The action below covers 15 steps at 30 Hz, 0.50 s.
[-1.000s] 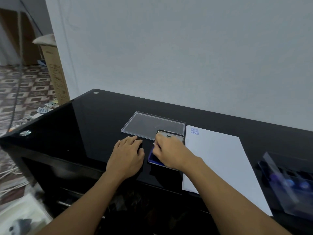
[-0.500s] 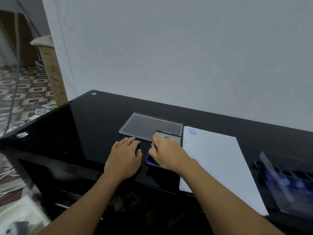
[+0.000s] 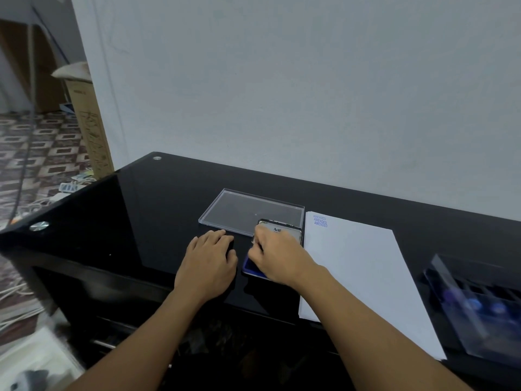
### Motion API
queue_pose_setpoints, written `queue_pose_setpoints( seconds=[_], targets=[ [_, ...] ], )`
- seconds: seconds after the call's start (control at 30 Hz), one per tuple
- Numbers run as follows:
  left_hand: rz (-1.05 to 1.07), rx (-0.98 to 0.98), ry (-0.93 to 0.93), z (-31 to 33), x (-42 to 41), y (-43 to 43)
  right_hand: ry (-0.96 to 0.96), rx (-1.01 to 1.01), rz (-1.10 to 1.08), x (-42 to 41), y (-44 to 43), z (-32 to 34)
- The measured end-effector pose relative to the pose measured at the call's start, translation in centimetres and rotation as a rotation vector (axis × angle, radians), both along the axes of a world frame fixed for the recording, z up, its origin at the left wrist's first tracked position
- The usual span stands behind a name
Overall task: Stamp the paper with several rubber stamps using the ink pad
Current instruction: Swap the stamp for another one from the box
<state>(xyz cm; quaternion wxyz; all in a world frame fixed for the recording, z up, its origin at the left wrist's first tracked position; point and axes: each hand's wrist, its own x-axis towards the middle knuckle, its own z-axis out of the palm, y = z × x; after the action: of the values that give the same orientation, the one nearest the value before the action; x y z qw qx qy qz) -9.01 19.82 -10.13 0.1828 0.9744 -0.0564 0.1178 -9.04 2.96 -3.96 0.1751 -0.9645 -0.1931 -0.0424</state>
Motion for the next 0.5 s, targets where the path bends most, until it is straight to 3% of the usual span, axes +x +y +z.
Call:
queue_pose_setpoints(
  seconds=[0.5],
  targets=[
    [-0.006, 0.006, 0.001, -0.05, 0.03, 0.10, -0.019, -0.002, 0.006, -0.10, 0.01, 0.03]
  ],
)
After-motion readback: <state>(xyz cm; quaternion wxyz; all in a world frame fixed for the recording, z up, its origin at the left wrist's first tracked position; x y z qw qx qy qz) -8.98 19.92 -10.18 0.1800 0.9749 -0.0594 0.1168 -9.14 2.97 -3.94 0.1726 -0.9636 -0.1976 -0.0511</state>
